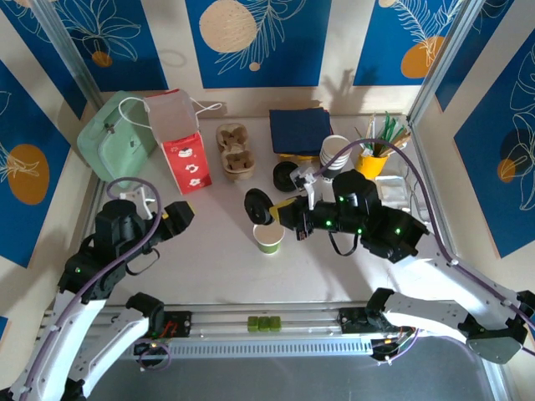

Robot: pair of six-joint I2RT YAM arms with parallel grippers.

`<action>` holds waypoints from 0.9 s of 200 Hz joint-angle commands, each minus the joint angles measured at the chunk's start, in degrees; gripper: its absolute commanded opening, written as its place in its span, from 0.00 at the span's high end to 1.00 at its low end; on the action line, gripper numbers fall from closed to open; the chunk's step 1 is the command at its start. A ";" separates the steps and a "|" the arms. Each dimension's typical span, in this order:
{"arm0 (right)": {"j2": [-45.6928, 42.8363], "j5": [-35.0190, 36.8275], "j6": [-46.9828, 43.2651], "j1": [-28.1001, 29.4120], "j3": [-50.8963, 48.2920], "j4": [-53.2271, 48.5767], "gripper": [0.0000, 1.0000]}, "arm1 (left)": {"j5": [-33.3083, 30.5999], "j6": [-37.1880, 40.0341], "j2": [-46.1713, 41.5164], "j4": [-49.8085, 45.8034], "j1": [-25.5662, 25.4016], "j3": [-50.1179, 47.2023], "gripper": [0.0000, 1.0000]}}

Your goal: Pack the takeout coffee

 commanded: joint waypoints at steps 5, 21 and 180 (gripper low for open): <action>-1.84 -6.09 10.75 -2.29 -0.44 -2.02 1.00 | -0.44 -0.62 -0.65 2.18 0.09 -2.01 0.24; -2.55 -8.16 13.97 -4.34 -1.38 -2.95 1.00 | -0.51 -0.86 -0.63 2.43 0.06 -2.88 0.24; -4.77 -25.00 27.68 -20.81 -18.79 2.35 1.00 | 0.81 -4.46 0.22 4.65 0.15 -9.05 0.25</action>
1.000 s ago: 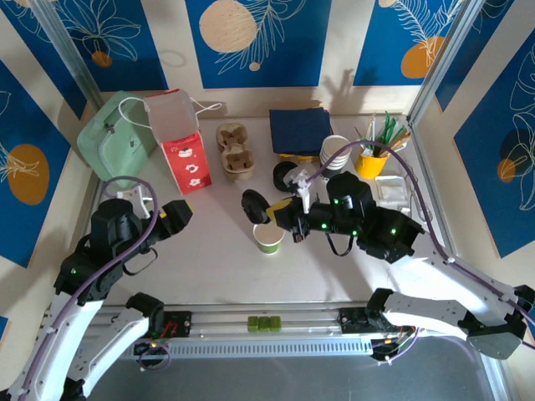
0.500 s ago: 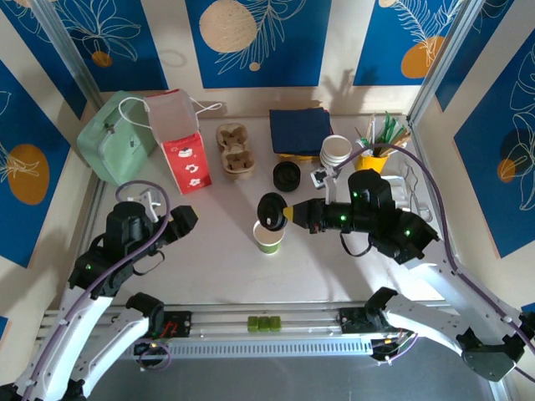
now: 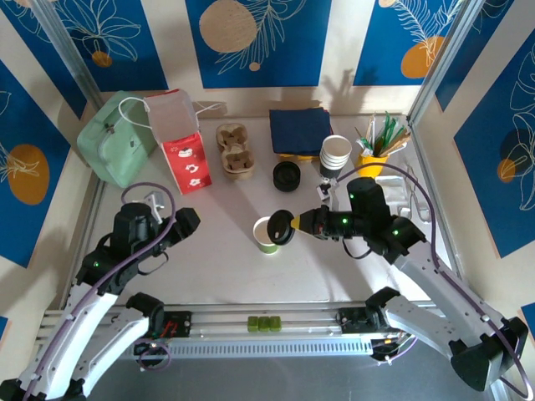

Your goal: Pack the takeout coffee

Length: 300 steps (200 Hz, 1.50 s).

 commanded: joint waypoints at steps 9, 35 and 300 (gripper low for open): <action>-0.31 -4.37 2.11 -1.18 -2.65 3.25 1.00 | 0.75 -1.15 -0.22 1.21 0.09 -0.85 0.25; 0.63 -5.61 2.80 -2.06 -4.96 5.62 1.00 | 0.75 -1.33 -0.22 1.26 0.09 -0.97 0.25; 14.47 -7.65 4.23 -4.68 -12.05 21.19 0.91 | 1.10 -1.77 -0.09 0.46 0.07 -0.67 0.25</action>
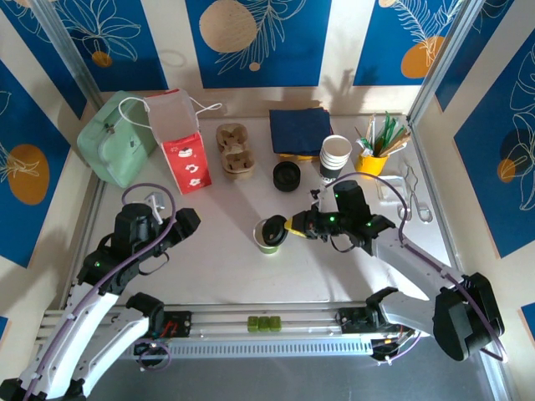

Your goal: Pack the takeout coffee

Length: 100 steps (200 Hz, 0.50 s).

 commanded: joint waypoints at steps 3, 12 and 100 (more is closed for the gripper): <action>0.91 -1.17 0.34 -0.35 -0.79 1.04 0.90 | 1.15 -0.57 -0.05 0.20 0.08 -0.03 0.25; 1.13 -1.19 0.32 -0.35 -0.59 0.92 0.89 | 1.16 -0.57 0.04 0.24 0.09 -0.07 0.25; 2.11 -0.15 -0.91 -0.36 -0.43 -1.18 0.83 | 1.69 -0.83 0.13 0.40 0.09 0.07 0.24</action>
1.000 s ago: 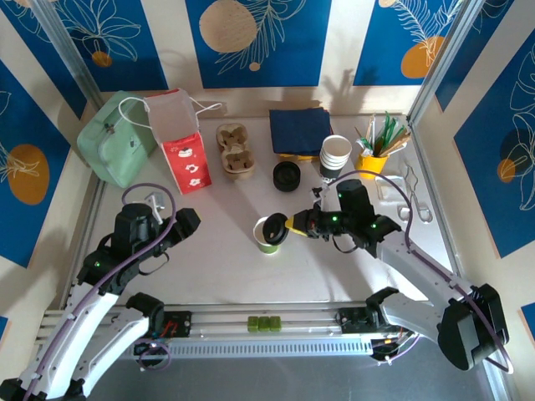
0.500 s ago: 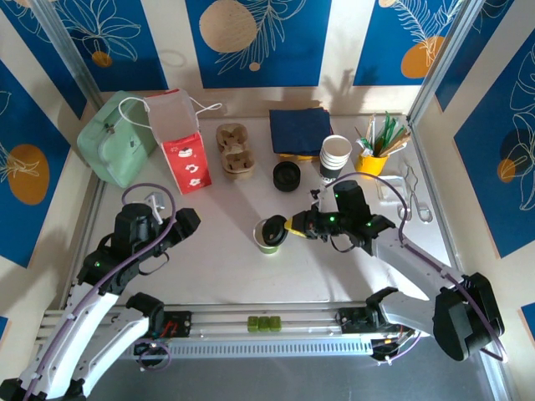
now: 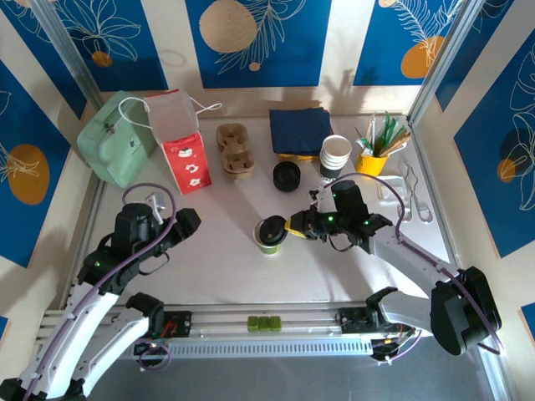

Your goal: Pack the takeout coffee

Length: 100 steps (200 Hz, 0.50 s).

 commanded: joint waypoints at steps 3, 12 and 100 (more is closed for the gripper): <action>0.23 -0.15 -0.92 -0.29 -0.48 -1.67 0.83 | 0.86 -0.68 0.02 0.41 0.08 0.12 0.24; 0.27 0.04 -1.10 -0.29 -0.57 -1.80 0.83 | 0.86 -0.68 0.02 0.43 0.08 0.13 0.24; 1.72 1.13 -2.12 -0.20 -1.80 -2.13 0.79 | 0.96 -1.14 -0.24 -0.14 0.09 -0.83 0.24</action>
